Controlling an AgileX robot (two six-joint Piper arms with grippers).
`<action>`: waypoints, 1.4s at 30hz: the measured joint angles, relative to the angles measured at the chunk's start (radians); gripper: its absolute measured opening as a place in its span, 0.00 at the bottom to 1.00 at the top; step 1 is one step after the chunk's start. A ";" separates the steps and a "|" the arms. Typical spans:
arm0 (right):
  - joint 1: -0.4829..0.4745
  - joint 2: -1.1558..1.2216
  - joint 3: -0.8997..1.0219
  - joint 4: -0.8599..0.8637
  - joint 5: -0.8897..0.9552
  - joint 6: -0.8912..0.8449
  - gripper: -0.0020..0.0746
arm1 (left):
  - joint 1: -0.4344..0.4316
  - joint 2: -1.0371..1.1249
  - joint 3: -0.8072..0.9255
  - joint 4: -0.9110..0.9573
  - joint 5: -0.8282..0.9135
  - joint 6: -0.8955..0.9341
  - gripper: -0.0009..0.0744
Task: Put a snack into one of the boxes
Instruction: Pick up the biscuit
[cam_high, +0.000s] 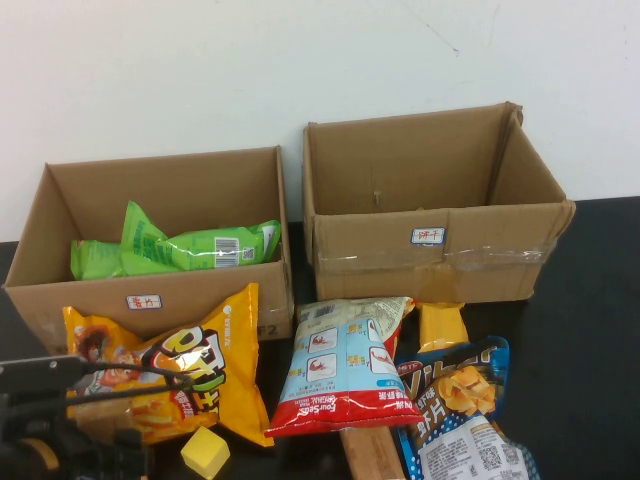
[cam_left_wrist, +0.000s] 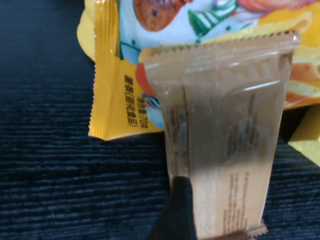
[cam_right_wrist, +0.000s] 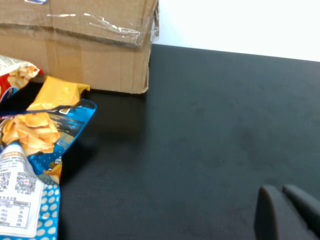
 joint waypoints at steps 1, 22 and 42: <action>0.000 0.000 0.000 0.000 0.000 0.000 0.03 | 0.000 0.000 0.017 0.000 -0.034 0.000 0.81; 0.000 0.000 0.000 0.000 0.000 0.000 0.03 | 0.000 0.165 0.039 -0.040 -0.309 0.057 0.84; 0.000 0.000 0.000 0.000 0.000 0.000 0.03 | 0.000 0.199 0.039 0.005 -0.315 0.028 0.24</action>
